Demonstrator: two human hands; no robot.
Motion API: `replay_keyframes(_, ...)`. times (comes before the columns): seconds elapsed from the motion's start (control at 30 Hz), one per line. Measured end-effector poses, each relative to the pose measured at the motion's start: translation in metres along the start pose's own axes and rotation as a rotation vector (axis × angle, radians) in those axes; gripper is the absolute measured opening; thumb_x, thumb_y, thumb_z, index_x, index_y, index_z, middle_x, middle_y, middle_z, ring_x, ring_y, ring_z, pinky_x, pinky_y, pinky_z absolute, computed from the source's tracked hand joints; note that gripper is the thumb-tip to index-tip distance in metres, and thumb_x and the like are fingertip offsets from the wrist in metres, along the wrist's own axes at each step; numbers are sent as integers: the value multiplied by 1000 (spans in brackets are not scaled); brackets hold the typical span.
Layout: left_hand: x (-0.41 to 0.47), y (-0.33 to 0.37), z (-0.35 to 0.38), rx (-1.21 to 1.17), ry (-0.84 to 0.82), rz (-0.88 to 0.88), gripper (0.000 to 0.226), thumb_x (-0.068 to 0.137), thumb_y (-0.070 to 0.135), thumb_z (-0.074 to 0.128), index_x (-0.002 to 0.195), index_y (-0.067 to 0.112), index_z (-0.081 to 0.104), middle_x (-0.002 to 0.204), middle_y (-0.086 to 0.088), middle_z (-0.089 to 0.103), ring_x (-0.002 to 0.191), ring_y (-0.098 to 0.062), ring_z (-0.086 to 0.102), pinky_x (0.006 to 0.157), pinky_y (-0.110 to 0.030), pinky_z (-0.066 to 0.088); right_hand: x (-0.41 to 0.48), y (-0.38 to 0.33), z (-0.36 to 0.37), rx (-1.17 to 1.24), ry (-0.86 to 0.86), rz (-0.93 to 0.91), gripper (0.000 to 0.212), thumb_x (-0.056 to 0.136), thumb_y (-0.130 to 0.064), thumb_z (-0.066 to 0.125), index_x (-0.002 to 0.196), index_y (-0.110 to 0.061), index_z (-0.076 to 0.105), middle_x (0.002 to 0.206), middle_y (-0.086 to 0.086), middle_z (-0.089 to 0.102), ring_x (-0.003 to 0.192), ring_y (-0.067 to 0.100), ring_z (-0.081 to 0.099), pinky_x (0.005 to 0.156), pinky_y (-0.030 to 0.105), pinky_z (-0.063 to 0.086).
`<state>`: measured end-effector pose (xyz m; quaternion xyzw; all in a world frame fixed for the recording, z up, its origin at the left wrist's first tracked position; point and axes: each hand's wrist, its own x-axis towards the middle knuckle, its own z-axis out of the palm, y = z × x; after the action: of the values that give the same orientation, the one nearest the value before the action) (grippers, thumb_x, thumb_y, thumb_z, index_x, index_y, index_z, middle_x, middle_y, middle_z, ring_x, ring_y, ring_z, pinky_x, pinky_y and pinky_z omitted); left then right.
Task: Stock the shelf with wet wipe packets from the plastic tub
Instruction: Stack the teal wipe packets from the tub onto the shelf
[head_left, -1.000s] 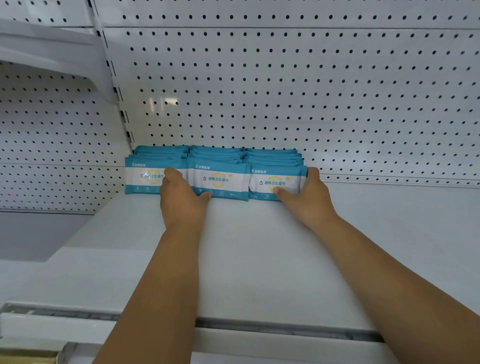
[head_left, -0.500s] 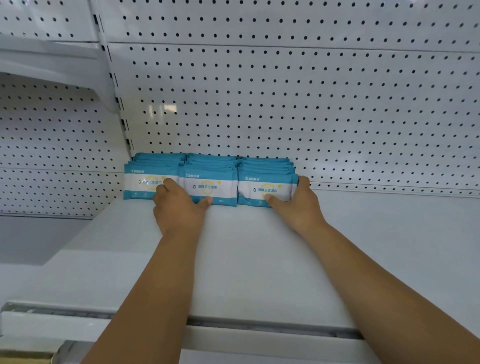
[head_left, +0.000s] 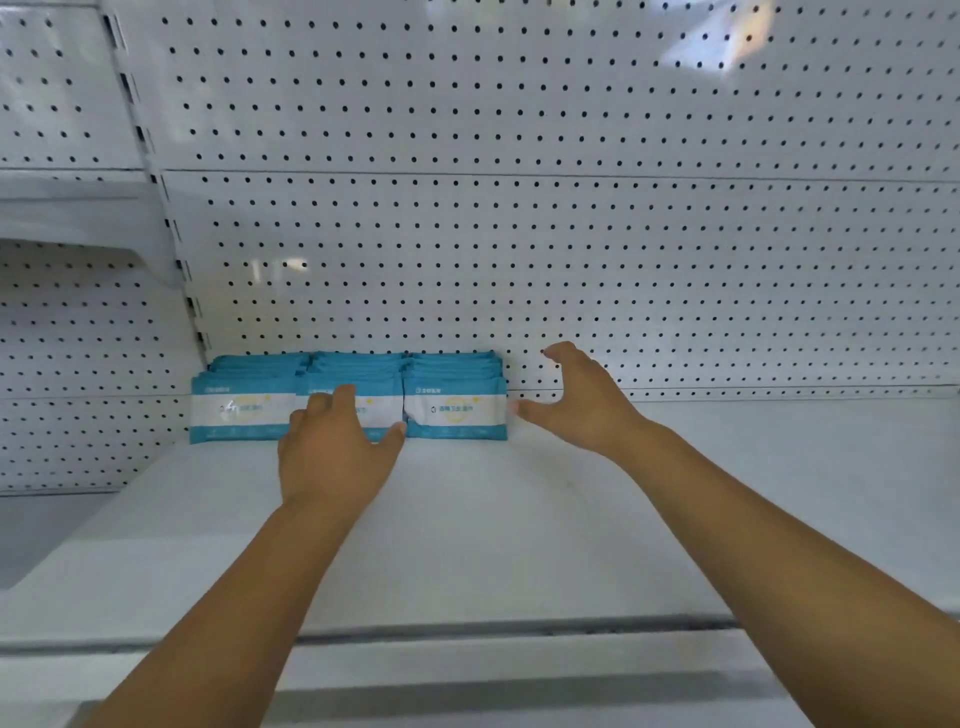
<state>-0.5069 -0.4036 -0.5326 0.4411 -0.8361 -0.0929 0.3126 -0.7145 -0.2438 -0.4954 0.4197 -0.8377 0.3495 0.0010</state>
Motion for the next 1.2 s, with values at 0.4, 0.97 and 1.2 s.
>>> replay_keyframes(0.4,-82,136,13,-222,-202,372,66,91,54,63,145,20,47,144,-5,51,129,-28,46,105,-39,39,-117,94,-137,-194,0,55,80,82,-53,75,148,-28,36,152,-5,41,139,14,37,109,32,36)
replay_keyframes(0.97,-258,341,62,-467,-587,817,63,92,52,62,147,24,46,149,0,48,136,-22,41,107,-37,37,-330,209,-284,-386,88,429,81,80,-48,79,147,-23,40,148,-4,47,131,13,46,100,21,36)
replay_keyframes(1.2,-336,335,104,-480,-754,850,58,93,49,63,143,20,51,137,-3,57,125,-23,51,101,-38,44,-406,262,-262,-337,30,619,78,80,-47,80,145,-20,46,143,-4,52,127,13,51,98,21,39)
